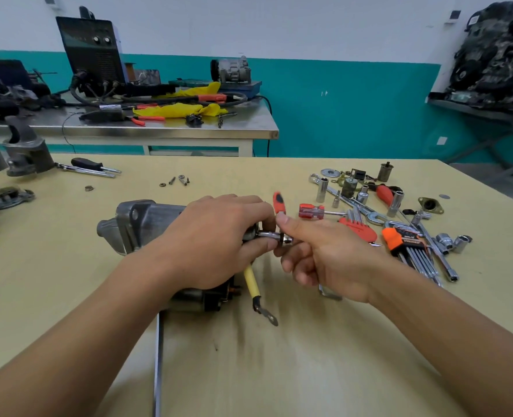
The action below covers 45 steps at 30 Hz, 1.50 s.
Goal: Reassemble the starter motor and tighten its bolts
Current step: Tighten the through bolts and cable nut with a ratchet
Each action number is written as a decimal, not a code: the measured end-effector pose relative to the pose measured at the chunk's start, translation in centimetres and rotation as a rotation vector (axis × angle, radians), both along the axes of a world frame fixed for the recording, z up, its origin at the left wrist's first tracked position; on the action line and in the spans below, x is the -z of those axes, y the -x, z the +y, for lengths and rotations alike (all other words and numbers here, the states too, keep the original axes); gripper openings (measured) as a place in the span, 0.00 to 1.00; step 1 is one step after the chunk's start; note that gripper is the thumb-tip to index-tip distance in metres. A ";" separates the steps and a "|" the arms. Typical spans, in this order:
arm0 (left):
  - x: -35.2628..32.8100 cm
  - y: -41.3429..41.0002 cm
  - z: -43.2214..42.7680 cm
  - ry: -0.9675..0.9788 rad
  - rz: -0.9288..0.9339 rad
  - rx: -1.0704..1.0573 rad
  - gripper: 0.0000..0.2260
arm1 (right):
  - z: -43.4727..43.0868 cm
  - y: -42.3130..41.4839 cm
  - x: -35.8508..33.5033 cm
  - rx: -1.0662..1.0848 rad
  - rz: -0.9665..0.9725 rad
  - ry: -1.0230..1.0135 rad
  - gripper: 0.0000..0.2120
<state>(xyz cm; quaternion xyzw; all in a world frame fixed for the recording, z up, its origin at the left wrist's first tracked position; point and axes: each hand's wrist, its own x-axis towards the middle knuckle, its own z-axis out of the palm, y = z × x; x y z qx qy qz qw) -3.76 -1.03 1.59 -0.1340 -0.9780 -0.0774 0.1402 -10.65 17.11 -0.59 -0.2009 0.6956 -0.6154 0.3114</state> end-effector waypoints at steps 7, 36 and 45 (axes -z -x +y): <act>0.0 0.1 0.0 0.037 -0.012 -0.004 0.16 | 1.6 1.1 -0.5 -0.075 0.665 0.021 0.12; -0.1 0.0 0.0 -0.039 0.001 0.019 0.12 | 1.4 0.5 -0.7 -0.075 0.776 0.005 0.10; 0.0 0.0 -0.1 -0.061 0.021 0.022 0.12 | -0.1 -0.3 -0.5 0.000 -0.106 -0.030 0.25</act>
